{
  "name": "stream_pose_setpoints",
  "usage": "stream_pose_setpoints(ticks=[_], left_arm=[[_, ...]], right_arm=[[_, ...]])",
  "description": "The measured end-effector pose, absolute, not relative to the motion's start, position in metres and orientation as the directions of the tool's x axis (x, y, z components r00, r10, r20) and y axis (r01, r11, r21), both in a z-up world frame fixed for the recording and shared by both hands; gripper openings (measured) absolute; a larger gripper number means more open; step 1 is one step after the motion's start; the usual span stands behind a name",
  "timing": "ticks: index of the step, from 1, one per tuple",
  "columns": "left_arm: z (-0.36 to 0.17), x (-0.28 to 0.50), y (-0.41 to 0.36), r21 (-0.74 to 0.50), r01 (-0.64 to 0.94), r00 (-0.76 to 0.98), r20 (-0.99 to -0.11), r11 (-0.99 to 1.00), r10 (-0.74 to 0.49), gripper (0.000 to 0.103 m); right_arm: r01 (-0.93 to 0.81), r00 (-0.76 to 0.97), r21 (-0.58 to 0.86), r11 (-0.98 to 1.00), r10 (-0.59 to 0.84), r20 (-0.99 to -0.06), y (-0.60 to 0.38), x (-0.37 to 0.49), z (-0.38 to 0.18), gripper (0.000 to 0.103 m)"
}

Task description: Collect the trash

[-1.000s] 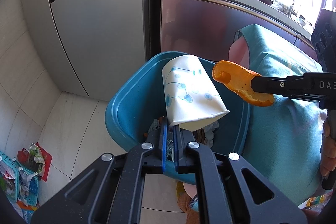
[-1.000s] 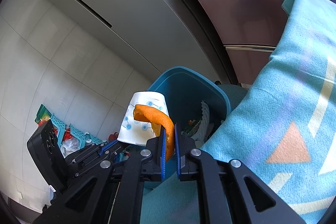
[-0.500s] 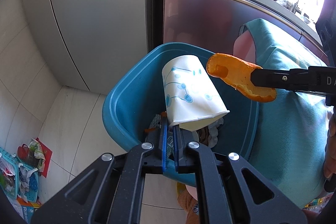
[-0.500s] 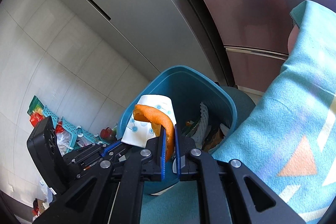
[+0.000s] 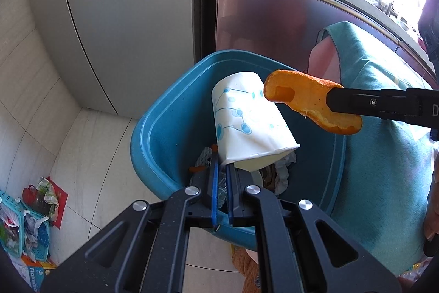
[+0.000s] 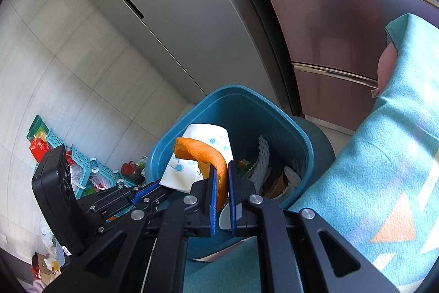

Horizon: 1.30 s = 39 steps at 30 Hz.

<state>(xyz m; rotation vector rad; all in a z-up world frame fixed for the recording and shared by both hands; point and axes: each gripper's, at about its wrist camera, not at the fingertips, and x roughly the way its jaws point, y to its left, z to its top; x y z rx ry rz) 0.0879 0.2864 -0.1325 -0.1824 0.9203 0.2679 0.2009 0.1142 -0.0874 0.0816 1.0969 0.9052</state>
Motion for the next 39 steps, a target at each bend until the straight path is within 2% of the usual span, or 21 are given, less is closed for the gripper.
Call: stream_pose_setpoints(ticks=[30, 33, 37, 39], left_arm=[[-0.158, 0.115, 0.289, -0.074, -0.323, 0.517, -0.849, 0.943, 0.110, 0.007], [-0.157, 0.112, 0.288, -0.074, -0.325, 0.525, -0.843, 0.943, 0.114, 0.007], [-0.152, 0.102, 0.291, -0.086, -0.328, 0.546, -0.830, 0.941, 0.114, 0.008], [-0.149, 0.097, 0.293, -0.096, -0.329, 0.556, -0.823, 0.939, 0.111, 0.009]], right_arm=[[-0.618, 0.168, 0.389, 0.683, 0.599, -0.783, 0.152, 0.192, -0.083, 0.009], [-0.617, 0.172, 0.390, 0.683, 0.602, -0.780, 0.151, 0.192, -0.081, 0.012], [-0.618, 0.181, 0.401, 0.676, 0.619, -0.765, 0.148, 0.189, -0.080, 0.024], [-0.617, 0.183, 0.405, 0.675, 0.624, -0.760, 0.146, 0.189, -0.079, 0.026]])
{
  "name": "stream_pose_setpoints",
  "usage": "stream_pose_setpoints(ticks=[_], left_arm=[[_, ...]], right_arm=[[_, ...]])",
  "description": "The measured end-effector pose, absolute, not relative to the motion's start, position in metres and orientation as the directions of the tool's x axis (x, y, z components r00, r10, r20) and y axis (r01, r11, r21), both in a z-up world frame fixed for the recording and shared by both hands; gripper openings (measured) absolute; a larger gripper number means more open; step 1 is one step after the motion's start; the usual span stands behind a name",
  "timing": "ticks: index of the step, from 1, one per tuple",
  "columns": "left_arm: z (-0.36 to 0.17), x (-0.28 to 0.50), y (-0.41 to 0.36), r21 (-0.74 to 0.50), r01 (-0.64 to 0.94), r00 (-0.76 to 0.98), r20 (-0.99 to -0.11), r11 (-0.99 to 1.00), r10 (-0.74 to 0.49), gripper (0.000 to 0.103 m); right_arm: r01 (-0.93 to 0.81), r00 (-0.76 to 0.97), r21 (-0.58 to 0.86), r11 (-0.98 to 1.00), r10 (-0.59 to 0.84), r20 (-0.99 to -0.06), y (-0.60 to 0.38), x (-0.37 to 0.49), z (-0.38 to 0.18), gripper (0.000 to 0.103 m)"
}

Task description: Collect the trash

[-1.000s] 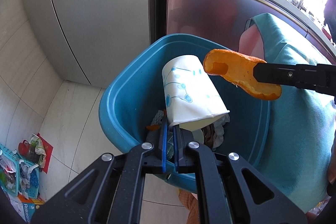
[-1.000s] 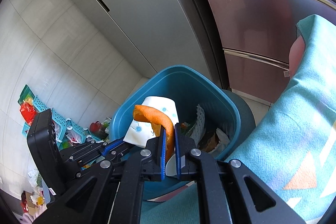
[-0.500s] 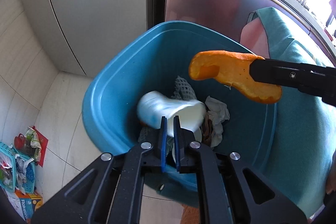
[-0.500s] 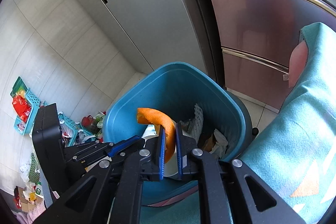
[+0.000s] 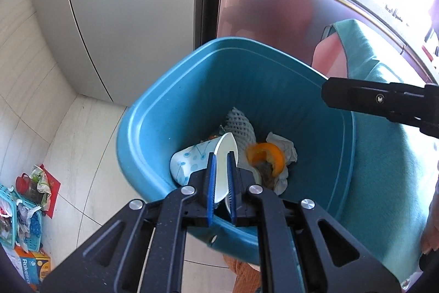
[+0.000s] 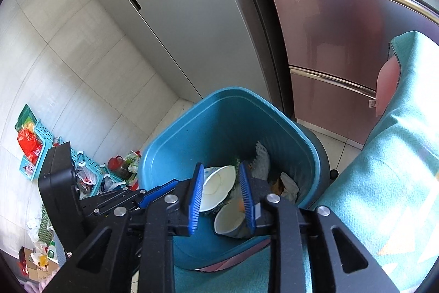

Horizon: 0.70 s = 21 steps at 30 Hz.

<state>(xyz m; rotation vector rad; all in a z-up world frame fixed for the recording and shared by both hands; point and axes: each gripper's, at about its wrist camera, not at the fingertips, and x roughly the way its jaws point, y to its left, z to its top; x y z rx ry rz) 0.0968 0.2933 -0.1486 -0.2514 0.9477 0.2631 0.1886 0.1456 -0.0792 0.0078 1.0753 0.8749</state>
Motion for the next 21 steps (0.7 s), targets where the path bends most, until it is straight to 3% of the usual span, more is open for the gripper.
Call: stream_pose_setpoints(ticks=[4, 7, 9, 11, 13, 19, 21], left_arm=[[-0.139, 0.087, 0.294, -0.114, -0.322, 0.592, -0.799, 0.940, 0.106, 0.017], [-0.128, 0.077, 0.291, -0.117, -0.308, 0.626, -0.772, 0.944, 0.108, 0.034], [-0.119, 0.070, 0.286, -0.111, -0.292, 0.655, -0.747, 0.950, 0.114, 0.040], [-0.111, 0.063, 0.282, -0.124, -0.278, 0.684, -0.722, 0.953, 0.105, 0.054], [-0.101, 0.055, 0.278, -0.130, -0.265, 0.714, -0.692, 0.955, 0.104, 0.061], [-0.074, 0.025, 0.256, -0.139, -0.228, 0.802, -0.589, 0.964, 0.104, 0.092], [-0.066, 0.017, 0.245, -0.141, -0.217, 0.826, -0.554, 0.966, 0.104, 0.097]], right_arm=[[-0.609, 0.184, 0.433, 0.665, 0.649, -0.738, 0.136, 0.187, -0.076, 0.028], [-0.611, 0.195, 0.453, 0.649, 0.679, -0.708, 0.123, 0.183, -0.070, 0.034], [-0.625, 0.216, 0.452, 0.636, 0.698, -0.683, 0.112, 0.176, -0.064, 0.037], [-0.637, 0.248, 0.443, 0.631, 0.712, -0.657, 0.099, 0.167, -0.056, 0.045], [-0.645, 0.278, 0.437, 0.627, 0.725, -0.630, 0.083, 0.158, -0.050, 0.050], [-0.645, 0.375, 0.388, 0.658, 0.715, -0.590, 0.041, 0.126, -0.040, 0.059], [-0.636, 0.421, 0.371, 0.677, 0.707, -0.569, 0.025, 0.115, -0.037, 0.063]])
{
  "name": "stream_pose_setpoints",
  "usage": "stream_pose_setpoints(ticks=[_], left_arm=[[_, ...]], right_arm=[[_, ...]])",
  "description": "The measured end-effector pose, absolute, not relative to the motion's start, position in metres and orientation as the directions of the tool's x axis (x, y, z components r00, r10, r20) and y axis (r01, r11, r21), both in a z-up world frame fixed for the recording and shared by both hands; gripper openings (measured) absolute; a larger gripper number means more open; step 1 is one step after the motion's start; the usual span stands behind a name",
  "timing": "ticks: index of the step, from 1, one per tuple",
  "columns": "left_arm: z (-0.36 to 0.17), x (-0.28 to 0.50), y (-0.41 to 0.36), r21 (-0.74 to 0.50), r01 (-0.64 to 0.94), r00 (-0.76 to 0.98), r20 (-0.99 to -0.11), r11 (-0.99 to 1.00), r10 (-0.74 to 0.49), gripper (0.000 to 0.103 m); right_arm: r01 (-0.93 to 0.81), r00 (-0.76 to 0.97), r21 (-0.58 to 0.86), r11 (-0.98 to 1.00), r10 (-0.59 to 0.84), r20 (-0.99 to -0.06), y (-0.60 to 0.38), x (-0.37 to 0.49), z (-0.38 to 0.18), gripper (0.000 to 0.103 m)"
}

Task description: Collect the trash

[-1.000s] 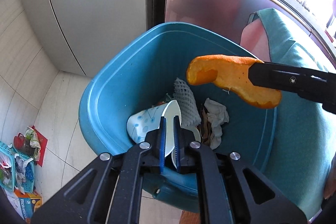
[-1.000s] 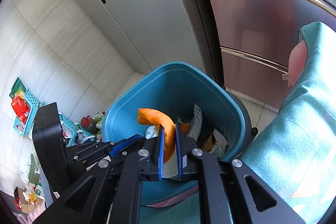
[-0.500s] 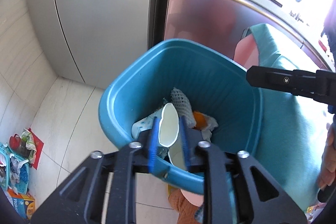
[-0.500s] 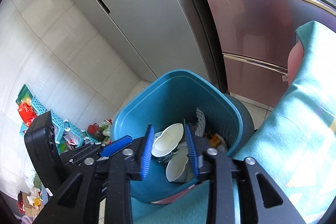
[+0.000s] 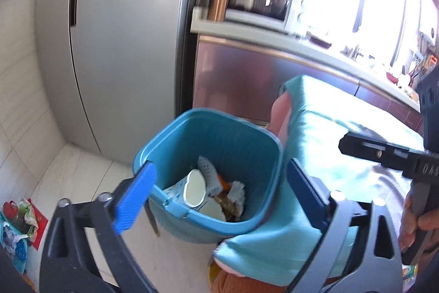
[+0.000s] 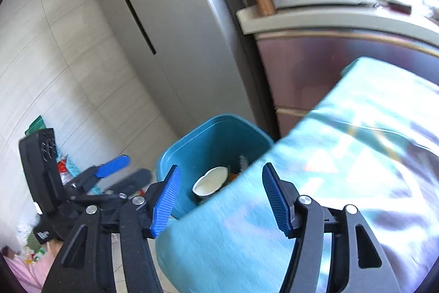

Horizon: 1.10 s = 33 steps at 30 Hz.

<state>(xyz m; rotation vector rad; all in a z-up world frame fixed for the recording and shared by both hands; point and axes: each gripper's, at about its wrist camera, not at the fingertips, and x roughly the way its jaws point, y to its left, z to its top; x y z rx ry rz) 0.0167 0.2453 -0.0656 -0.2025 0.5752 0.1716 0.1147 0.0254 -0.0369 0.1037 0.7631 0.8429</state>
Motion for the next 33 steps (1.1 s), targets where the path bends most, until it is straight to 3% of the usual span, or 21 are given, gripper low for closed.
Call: stream_pose_setpoints(ticks=[8, 22, 33], left_arm=[[-0.039, -0.007, 0.198, -0.126, -0.176, 0.890, -0.445, 0.976, 0.103, 0.097], [-0.013, -0.026, 0.090, -0.082, -0.057, 0.962, -0.273, 0.995, 0.032, 0.097], [-0.010, -0.033, 0.045, -0.032, -0.006, 0.973, -0.229, 0.999, -0.002, 0.097]], right_arm=[[-0.516, 0.687, 0.245, 0.821, 0.567, -0.454, -0.046, 0.060, -0.026, 0.095], [-0.220, 0.939, 0.095, 0.971, 0.237, -0.251, -0.143, -0.011, -0.010, 0.096], [-0.121, 0.969, 0.105, 0.987, 0.140, -0.204, -0.178, -0.033, -0.008, 0.096]])
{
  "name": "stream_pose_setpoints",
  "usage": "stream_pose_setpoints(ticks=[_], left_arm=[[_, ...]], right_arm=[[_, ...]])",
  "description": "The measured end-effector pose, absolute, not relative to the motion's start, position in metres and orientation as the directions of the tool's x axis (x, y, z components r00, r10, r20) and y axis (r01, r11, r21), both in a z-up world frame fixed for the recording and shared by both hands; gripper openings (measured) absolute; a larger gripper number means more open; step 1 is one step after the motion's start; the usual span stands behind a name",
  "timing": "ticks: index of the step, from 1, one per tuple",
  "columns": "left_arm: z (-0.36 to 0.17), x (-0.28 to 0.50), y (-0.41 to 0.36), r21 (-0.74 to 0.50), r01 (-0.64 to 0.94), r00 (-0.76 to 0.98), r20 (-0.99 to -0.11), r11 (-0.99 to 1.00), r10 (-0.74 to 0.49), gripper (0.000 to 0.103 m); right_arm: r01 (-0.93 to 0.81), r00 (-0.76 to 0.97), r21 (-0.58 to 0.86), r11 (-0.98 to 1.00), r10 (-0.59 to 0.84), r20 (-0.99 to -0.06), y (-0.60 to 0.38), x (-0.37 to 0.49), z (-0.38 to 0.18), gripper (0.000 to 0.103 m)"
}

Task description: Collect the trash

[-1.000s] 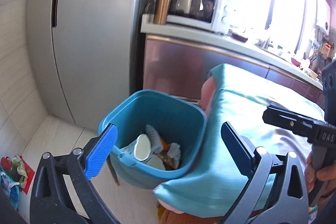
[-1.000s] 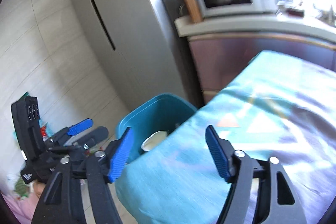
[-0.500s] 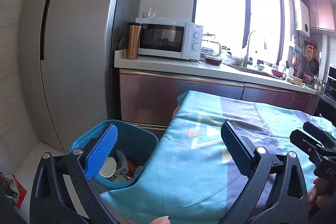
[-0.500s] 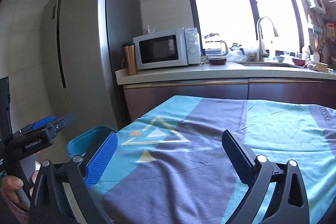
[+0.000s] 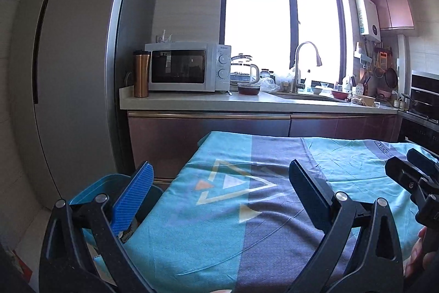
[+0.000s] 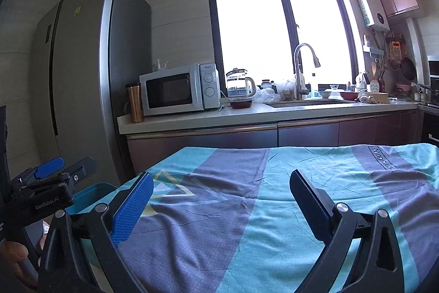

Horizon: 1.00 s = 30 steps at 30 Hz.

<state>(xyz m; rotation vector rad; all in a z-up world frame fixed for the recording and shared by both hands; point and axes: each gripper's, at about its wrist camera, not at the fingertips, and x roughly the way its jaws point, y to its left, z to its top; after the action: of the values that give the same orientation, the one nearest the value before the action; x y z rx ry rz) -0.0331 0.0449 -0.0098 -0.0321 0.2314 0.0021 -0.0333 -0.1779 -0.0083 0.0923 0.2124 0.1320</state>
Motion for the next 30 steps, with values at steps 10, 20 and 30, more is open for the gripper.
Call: stream_pose_setpoints(ticks=[10, 20, 30], left_arm=[[-0.0062, -0.0331, 0.0389, 0.000, -0.012, 0.979, -0.202, 1.000, 0.012, 0.097], [-0.0059, -0.0335, 0.0360, 0.005, -0.021, 0.980, -0.196, 1.000, 0.021, 0.097], [-0.0062, -0.0340, 0.0367, 0.013, -0.030, 0.981, -0.192, 0.999, 0.032, 0.097]], right_arm=[[-0.100, 0.973, 0.116, 0.988, 0.121, -0.196, -0.1859, -0.0383, -0.0088, 0.096], [-0.091, 0.975, 0.122, 0.988, 0.113, -0.193, -0.1893, -0.0395, -0.0081, 0.096], [-0.089, 0.974, 0.123, 0.988, 0.112, -0.196, -0.1898, -0.0397, -0.0076, 0.096]])
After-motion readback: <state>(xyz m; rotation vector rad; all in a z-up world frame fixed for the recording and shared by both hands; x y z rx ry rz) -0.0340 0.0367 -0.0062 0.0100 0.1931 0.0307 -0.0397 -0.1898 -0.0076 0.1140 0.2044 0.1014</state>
